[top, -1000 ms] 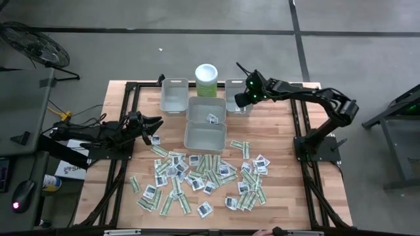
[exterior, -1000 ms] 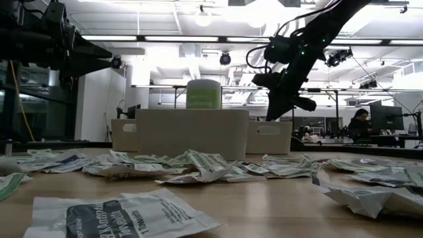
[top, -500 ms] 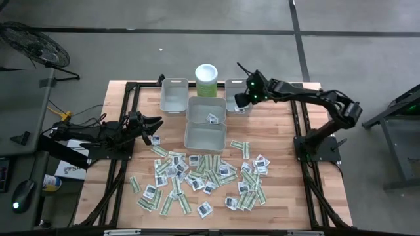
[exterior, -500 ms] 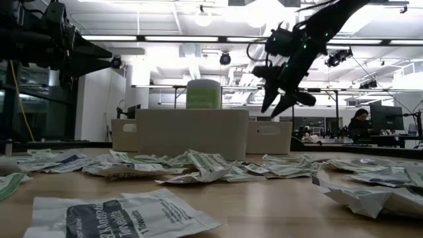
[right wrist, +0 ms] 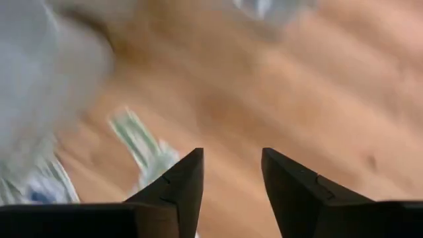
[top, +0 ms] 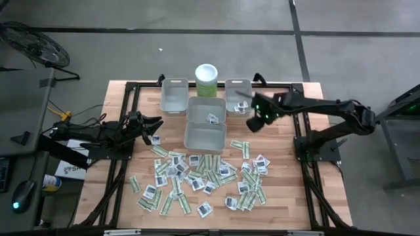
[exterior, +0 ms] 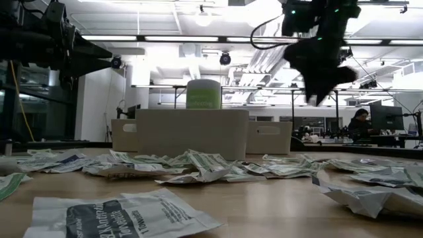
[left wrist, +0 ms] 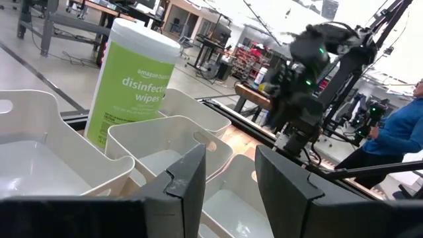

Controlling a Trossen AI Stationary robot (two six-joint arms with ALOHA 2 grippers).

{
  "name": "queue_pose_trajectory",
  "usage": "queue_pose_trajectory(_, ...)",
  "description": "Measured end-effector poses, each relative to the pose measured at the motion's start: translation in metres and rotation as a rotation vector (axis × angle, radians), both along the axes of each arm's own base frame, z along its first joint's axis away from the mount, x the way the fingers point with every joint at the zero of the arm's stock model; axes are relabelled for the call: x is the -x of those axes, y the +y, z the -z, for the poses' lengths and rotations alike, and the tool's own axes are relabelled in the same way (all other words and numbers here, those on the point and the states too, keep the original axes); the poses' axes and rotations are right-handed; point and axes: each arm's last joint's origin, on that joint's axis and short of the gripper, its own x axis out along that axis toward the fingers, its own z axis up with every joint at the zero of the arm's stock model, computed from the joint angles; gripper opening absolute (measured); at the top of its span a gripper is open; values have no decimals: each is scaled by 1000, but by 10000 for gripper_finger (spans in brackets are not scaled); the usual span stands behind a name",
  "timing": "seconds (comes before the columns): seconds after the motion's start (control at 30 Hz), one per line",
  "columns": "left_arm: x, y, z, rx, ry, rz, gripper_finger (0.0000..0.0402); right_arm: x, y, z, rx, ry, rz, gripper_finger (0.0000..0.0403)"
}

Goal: Pick & Place First Aid Supplies
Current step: Put the towelette pack into the right bin

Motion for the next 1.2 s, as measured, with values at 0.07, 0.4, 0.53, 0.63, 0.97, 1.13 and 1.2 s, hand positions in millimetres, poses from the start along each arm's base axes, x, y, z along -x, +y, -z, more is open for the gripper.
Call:
queue_pose_trajectory(0.07,0,0,0,0,0,0,131,4,14,1,-40,63,13,143)
queue_pose_trajectory(0.4,0,0,0,0,0,0,131,13,74,31,-199,152,15,149)
queue_pose_trajectory(0.53,0,0,0,0,0,0,131,15,93,42,-236,151,-3,154)
queue_pose_trajectory(0.63,0,0,0,0,0,0,131,17,102,47,-245,153,11,159)
queue_pose_trajectory(0.97,0,0,0,0,0,0,131,17,117,75,-278,36,94,159)
queue_pose_trajectory(1.13,0,0,0,0,0,0,131,20,117,81,-261,34,114,156)
queue_pose_trajectory(1.2,0,0,0,0,0,0,131,20,118,82,-256,28,112,157)
